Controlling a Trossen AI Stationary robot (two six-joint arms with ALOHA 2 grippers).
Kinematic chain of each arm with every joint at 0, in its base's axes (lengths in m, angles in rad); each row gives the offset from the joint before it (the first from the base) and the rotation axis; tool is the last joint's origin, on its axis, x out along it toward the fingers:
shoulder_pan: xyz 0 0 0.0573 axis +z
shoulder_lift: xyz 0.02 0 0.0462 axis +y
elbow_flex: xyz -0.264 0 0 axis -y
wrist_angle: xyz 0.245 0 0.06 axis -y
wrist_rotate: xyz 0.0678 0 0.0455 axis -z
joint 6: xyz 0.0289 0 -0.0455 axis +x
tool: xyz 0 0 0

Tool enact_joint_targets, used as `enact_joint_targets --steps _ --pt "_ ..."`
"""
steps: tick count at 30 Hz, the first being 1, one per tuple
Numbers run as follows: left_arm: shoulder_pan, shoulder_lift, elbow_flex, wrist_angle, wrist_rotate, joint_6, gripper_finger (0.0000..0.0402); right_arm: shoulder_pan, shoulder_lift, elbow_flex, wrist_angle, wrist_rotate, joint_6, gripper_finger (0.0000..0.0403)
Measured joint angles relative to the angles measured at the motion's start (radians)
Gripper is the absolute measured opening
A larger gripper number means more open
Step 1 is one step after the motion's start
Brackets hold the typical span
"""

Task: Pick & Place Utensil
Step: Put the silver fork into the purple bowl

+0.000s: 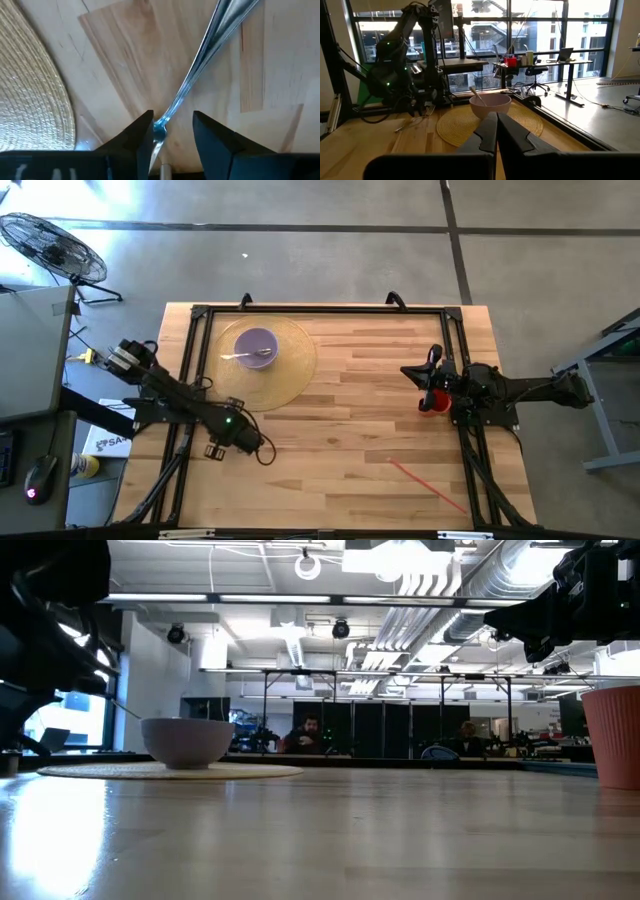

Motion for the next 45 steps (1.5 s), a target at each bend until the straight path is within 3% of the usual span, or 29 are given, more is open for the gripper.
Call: enact_joint_targets --steps 15,26,35,45 --pt "-0.003 0.107 -0.019 0.061 0.006 0.034 0.0127 0.000 0.000 0.000 0.000 0.000 0.000 0.0003" --pt "-0.004 0.109 -0.021 0.065 0.008 0.034 0.0012 0.000 0.000 0.000 0.000 0.000 0.000 0.0005" --pt "-0.004 0.114 0.030 0.059 -0.030 0.060 0.0012 0.000 0.000 0.000 0.000 0.000 0.000 0.0002" --pt "-0.002 0.026 0.092 0.194 -0.125 0.139 0.0014 0.000 0.000 0.000 0.000 0.000 0.000 0.0001"
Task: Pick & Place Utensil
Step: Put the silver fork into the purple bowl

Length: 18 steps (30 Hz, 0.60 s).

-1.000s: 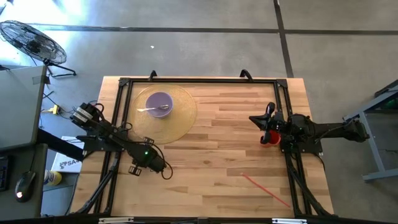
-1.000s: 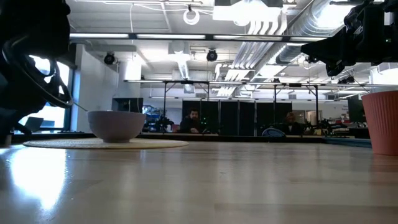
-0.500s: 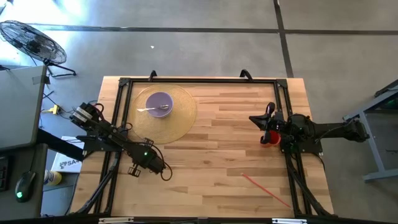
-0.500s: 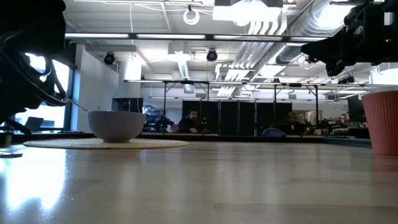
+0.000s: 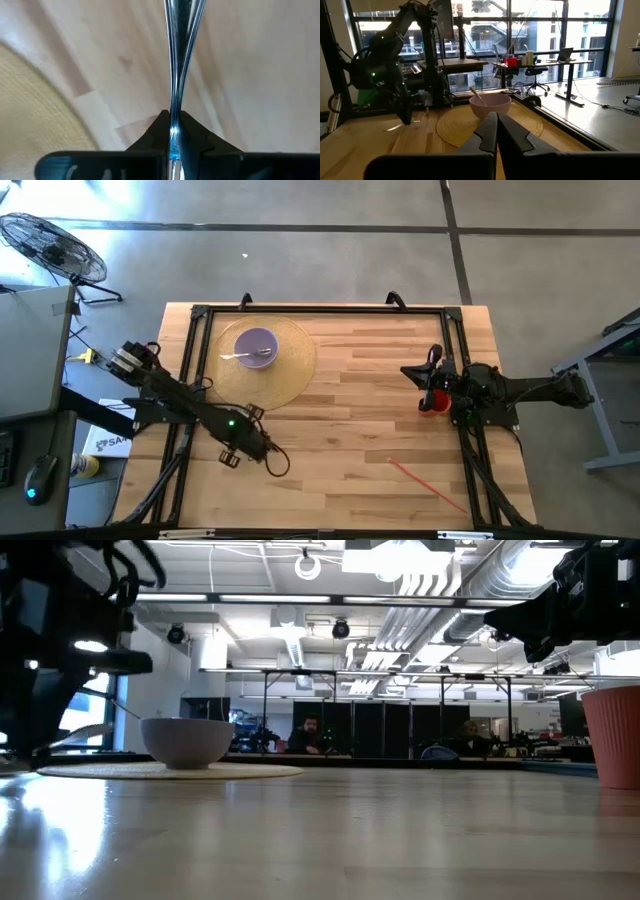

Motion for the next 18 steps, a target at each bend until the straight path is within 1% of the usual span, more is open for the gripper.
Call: enact_joint_targets --steps 4,6,9,13,18 --pt "0.024 -0.062 -0.001 0.029 -0.035 0.019 0.0014 0.000 0.000 0.000 0.000 0.000 0.000 0.0003" --pt "0.050 -0.107 -0.001 0.035 -0.059 0.028 0.0014 0.000 0.000 0.000 0.000 0.000 0.000 0.0004" --pt "0.108 -0.175 -0.001 0.079 -0.082 0.087 0.0014 0.000 0.000 0.000 0.000 0.000 0.000 0.0004" --pt "0.207 -0.270 -0.001 0.162 -0.078 0.192 0.0014 0.000 0.000 0.000 0.000 0.000 0.000 0.0001" --pt "0.374 -0.384 -0.001 0.251 -0.076 0.311 0.0014 0.000 0.000 0.000 -0.001 0.000 0.000 0.0004"
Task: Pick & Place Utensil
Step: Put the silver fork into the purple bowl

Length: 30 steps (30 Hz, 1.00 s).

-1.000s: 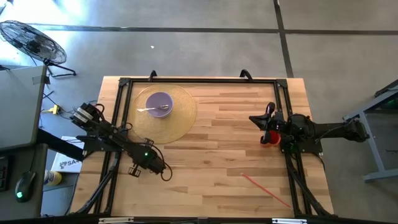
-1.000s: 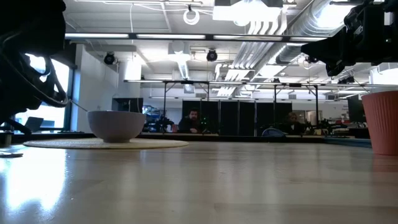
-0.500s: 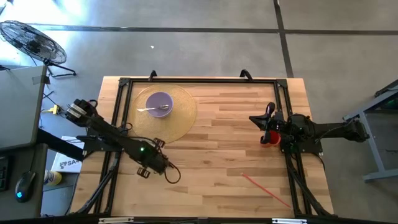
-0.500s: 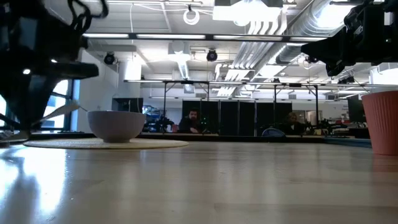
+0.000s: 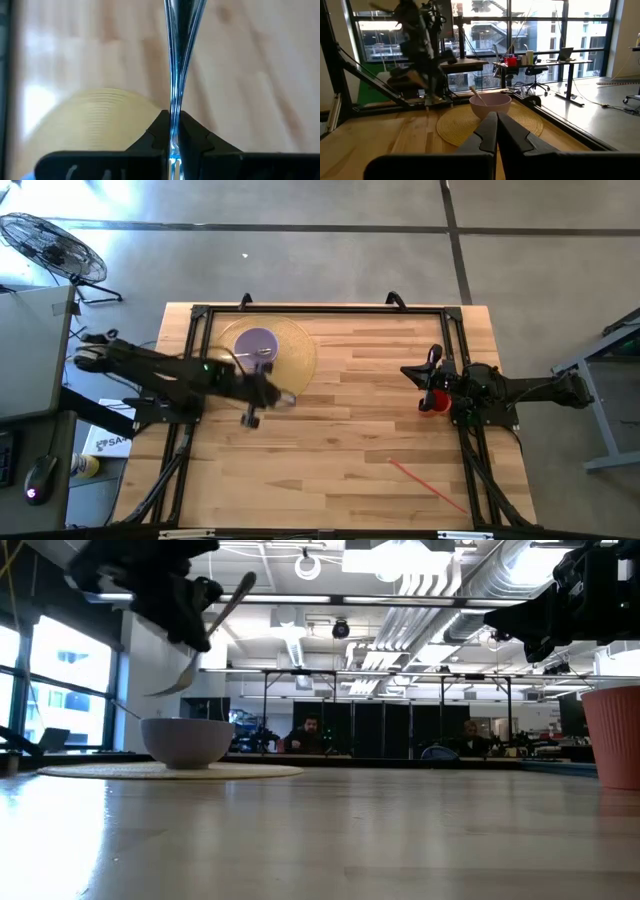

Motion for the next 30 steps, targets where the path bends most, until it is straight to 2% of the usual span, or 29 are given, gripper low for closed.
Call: enact_joint_targets --steps 4,10,16,20,30 --pt "0.164 -0.046 0.011 0.028 0.067 0.144 0.0014 0.000 0.000 0.000 0.000 0.000 0.000 0.0004" --pt "0.448 -0.037 0.032 0.049 0.242 0.312 0.0014 0.000 0.000 0.000 0.000 0.000 0.000 0.0001" --pt "0.674 -0.010 0.033 0.105 0.362 0.389 0.0014 0.000 0.000 0.000 0.001 0.000 0.000 0.0005" --pt "0.766 0.024 0.033 0.122 0.435 0.389 0.0014 0.000 0.000 0.000 0.001 0.001 0.000 0.0002" --pt "0.869 0.100 0.033 0.120 0.462 0.389 0.0014 0.000 0.000 0.000 0.001 0.000 0.000 0.0005"
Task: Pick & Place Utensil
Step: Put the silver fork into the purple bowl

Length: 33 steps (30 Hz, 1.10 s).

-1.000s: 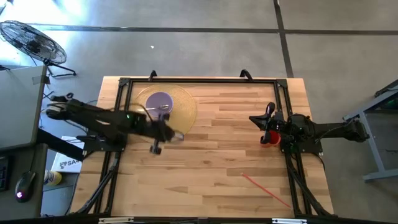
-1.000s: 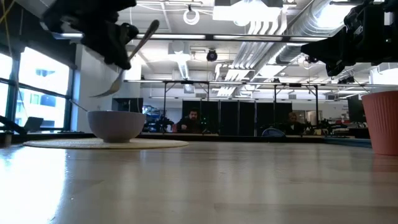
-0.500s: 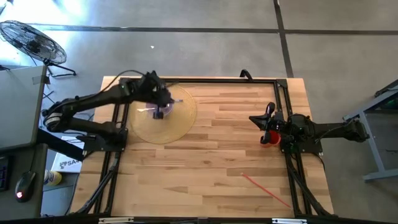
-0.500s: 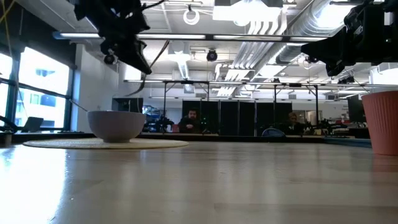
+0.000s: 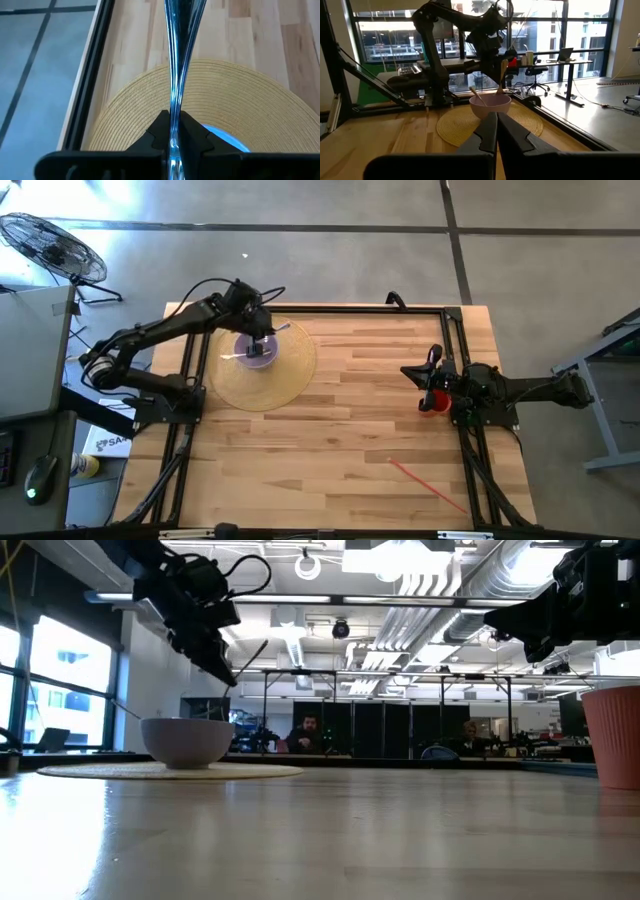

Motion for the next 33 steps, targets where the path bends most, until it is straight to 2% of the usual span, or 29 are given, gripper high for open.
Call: enact_joint_targets --steps 8,28,33 --pt "0.021 0.032 -0.016 -0.001 0.024 -0.002 0.0014 0.000 0.000 0.000 0.000 0.000 0.000 0.0002" --pt "0.020 0.031 -0.156 0.106 -0.068 -0.065 0.0014 0.000 0.000 0.000 0.000 0.000 0.000 0.0003" --pt "0.020 0.031 -0.178 0.130 -0.065 -0.089 0.0014 0.000 0.000 0.000 0.000 0.000 0.000 0.0001"
